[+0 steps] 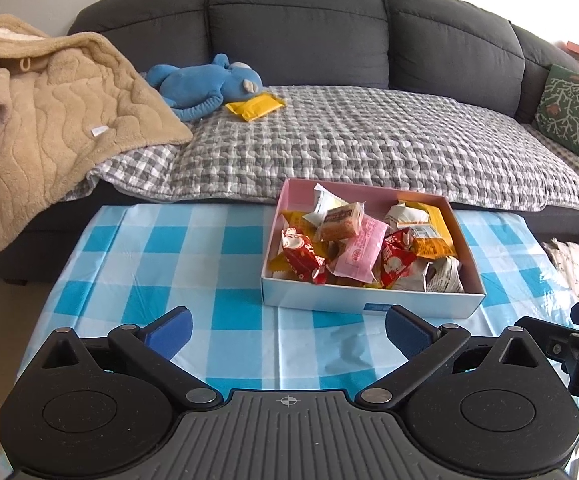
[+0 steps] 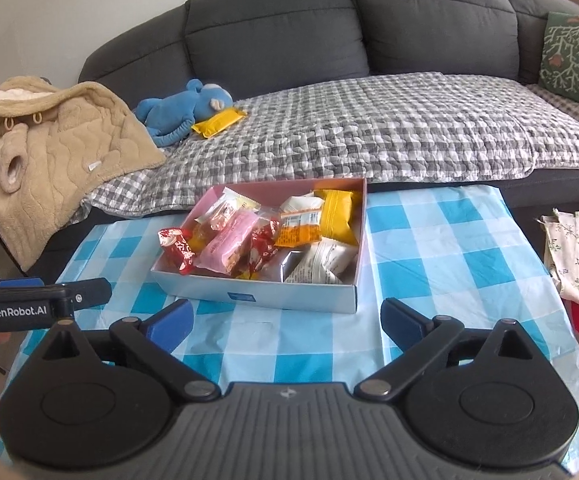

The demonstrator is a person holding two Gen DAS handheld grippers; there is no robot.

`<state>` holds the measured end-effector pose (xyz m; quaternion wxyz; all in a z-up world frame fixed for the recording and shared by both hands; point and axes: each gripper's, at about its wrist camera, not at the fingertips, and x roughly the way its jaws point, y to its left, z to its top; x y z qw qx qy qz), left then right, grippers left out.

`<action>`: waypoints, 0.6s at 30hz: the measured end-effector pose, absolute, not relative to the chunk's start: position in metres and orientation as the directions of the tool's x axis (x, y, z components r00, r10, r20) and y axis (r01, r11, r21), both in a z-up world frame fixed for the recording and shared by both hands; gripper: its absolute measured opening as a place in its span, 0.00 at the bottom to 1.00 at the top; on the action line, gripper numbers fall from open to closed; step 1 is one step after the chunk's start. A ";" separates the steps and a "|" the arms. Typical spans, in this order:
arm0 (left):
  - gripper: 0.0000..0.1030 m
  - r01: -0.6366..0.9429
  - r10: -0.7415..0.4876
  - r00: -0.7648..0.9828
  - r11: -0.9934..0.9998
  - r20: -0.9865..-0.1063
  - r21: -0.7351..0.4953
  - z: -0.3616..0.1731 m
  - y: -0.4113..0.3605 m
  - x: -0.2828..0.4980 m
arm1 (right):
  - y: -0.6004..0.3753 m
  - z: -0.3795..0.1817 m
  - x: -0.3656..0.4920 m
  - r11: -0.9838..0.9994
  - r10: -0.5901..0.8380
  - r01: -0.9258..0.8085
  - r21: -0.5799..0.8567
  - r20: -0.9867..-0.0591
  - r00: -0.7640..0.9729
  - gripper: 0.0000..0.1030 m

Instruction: Organize snacks

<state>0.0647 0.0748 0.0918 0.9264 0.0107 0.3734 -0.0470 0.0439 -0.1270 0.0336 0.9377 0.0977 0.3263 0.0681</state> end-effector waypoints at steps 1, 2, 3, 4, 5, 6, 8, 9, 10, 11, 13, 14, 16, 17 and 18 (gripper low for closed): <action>1.00 0.096 -0.081 0.714 0.995 -0.695 -0.017 0.091 0.075 0.065 | -0.127 0.033 0.044 0.972 0.191 -0.064 0.227 -0.599 0.778 0.97; 1.00 0.098 -0.081 0.713 0.995 -0.696 -0.015 0.090 0.074 0.065 | -0.126 0.034 0.044 0.972 0.193 -0.066 0.227 -0.599 0.778 0.97; 1.00 0.102 -0.080 0.713 0.995 -0.697 -0.009 0.089 0.073 0.065 | -0.126 0.034 0.044 0.972 0.194 -0.069 0.225 -0.598 0.778 0.97; 1.00 0.106 -0.077 0.712 0.994 -0.698 -0.002 0.089 0.071 0.065 | -0.125 0.034 0.043 0.973 0.193 -0.071 0.221 -0.597 0.779 0.97; 1.00 0.111 -0.076 0.712 0.994 -0.698 0.004 0.088 0.070 0.064 | -0.124 0.034 0.044 0.973 0.192 -0.075 0.216 -0.597 0.779 0.97; 1.00 0.114 -0.076 0.714 0.993 -0.696 0.008 0.088 0.069 0.064 | -0.123 0.034 0.044 0.974 0.193 -0.077 0.214 -0.597 0.779 0.97; 1.00 0.119 -0.075 0.718 0.993 -0.692 0.015 0.088 0.068 0.063 | -0.122 0.034 0.043 0.974 0.194 -0.081 0.212 -0.597 0.779 0.97; 1.00 0.121 -0.074 0.719 0.992 -0.691 0.019 0.088 0.068 0.063 | -0.122 0.034 0.044 0.974 0.195 -0.081 0.212 -0.598 0.777 0.97; 1.00 0.122 -0.073 0.720 0.992 -0.690 0.022 0.088 0.067 0.063 | -0.122 0.034 0.044 0.974 0.194 -0.080 0.212 -0.598 0.778 0.97; 1.00 0.122 -0.073 0.719 0.992 -0.691 0.023 0.087 0.067 0.063 | -0.121 0.034 0.044 0.974 0.192 -0.079 0.211 -0.599 0.778 0.97; 1.00 0.121 -0.073 0.714 0.992 -0.696 0.020 0.087 0.067 0.064 | -0.121 0.034 0.044 0.974 0.193 -0.079 0.211 -0.599 0.777 0.97; 1.00 0.119 -0.072 0.712 0.993 -0.698 0.019 0.086 0.067 0.064 | -0.121 0.033 0.044 0.975 0.192 -0.078 0.210 -0.600 0.777 0.97; 1.00 0.118 -0.072 0.710 0.993 -0.701 0.017 0.086 0.068 0.065 | -0.121 0.033 0.043 0.975 0.192 -0.080 0.208 -0.600 0.776 0.97; 1.00 0.117 -0.072 0.709 0.993 -0.702 0.017 0.086 0.068 0.065 | -0.120 0.033 0.043 0.975 0.192 -0.082 0.206 -0.600 0.776 0.97; 1.00 0.116 -0.070 0.709 0.993 -0.702 0.017 0.085 0.068 0.065 | -0.119 0.033 0.043 0.976 0.191 -0.083 0.203 -0.601 0.776 0.97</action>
